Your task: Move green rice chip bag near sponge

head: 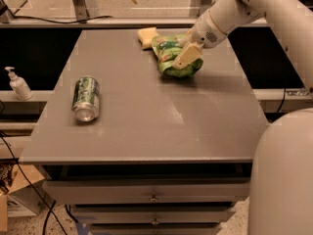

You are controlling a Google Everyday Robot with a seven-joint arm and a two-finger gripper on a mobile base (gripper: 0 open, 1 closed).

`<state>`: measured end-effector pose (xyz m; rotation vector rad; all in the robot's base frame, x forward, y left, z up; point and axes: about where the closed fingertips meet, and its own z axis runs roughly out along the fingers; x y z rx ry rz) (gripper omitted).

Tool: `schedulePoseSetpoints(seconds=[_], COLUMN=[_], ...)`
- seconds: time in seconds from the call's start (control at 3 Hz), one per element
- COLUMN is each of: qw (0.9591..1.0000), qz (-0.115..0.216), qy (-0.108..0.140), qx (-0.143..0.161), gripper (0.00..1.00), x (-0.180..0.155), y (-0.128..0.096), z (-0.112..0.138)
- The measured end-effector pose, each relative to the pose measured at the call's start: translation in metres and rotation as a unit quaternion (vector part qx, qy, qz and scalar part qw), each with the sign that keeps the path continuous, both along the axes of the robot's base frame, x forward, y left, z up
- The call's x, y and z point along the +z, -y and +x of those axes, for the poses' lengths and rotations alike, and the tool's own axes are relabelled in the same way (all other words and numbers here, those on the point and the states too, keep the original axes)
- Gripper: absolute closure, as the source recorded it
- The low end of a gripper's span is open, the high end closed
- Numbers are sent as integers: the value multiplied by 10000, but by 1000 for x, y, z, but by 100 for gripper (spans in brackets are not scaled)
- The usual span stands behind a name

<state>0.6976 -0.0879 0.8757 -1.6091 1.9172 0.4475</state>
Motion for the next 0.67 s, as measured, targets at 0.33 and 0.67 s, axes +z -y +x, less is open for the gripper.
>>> schedulePoseSetpoints(seconds=[0.33, 0.67], qw=[10000, 10000], qz=[1, 2], qy=[-18, -18], qx=[13, 13], gripper=[0, 0], x=[-2, -3], y=[-2, -2], z=[1, 1])
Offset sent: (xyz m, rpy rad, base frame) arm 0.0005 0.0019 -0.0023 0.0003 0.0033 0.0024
